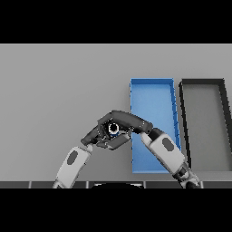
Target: Pick up the blue pipe and place it into the blue bin.
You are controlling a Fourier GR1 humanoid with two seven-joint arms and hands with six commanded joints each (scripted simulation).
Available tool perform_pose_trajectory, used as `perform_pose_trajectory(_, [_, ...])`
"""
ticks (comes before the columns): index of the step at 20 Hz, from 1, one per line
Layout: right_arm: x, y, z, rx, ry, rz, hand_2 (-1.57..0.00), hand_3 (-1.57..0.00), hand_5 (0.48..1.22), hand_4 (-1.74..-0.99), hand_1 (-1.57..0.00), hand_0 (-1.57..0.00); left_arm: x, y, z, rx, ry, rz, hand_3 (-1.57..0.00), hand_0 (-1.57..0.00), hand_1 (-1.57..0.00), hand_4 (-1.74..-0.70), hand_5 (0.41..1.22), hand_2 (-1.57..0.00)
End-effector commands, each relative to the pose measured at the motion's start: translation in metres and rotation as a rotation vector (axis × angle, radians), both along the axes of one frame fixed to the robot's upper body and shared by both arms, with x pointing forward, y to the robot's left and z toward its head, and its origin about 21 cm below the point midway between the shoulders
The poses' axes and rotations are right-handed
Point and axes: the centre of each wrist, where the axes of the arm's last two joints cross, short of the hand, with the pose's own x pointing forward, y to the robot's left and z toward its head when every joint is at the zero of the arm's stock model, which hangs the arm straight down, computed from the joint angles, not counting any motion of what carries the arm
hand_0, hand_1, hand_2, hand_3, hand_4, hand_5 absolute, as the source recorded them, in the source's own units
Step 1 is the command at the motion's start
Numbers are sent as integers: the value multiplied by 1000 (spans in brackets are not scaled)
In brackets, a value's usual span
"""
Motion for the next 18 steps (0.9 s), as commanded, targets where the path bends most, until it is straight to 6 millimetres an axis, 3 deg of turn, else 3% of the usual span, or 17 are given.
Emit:
perform_pose_trajectory(1, [-3,3,-1,14,16,9,-1233,-1021,650,-1581,-1215,-1215,-3,1,-2,-40,6,-14,-1523,-1571,-1571,-1677,1221,-1571])
perform_pose_trajectory(3, [-1,3,-6,39,26,20,-1354,-1186,856,-1628,-1343,-1343,-5,-3,-2,-68,25,-22,-1502,-1571,-1571,-1699,1221,-1571])
perform_pose_trajectory(6, [-3,2,-5,33,8,25,-1460,-1357,1034,-1680,-1454,-1454,-2,-1,-1,-84,17,-28,-1441,-1571,-1571,-1718,1221,-1571])
perform_pose_trajectory(9, [-4,6,-6,54,-9,40,-1514,-1462,1125,-1710,-1511,-1511,-3,-1,1,-85,1,-22,-1433,-1571,-1571,-1728,1221,-1571])
perform_pose_trajectory(14, [-5,8,-8,104,-17,-3,-1552,-1535,1190,-1731,-1551,-1551,3,3,4,-57,-65,12,-1454,-1571,-1571,-1724,1221,-1571])
perform_pose_trajectory(15, [-6,8,-10,102,-25,-5,-1556,-1542,1196,-1733,-1555,-1555,-2,7,1,-39,-74,20,-1166,-1462,-1342,-1599,1221,-1293])
perform_pose_trajectory(16, [-9,10,-10,96,-24,-6,-1559,-1548,1201,-1734,-1558,-1558,-4,7,-3,-45,-83,-12,-933,-1169,-1073,-1475,1221,-1034])
perform_pose_trajectory(18, [-11,13,-9,99,-8,-11,-1563,-1556,1208,-1737,-1563,-1563,0,13,1,-5,-83,-57,-596,-748,-687,-1282,1221,-662])
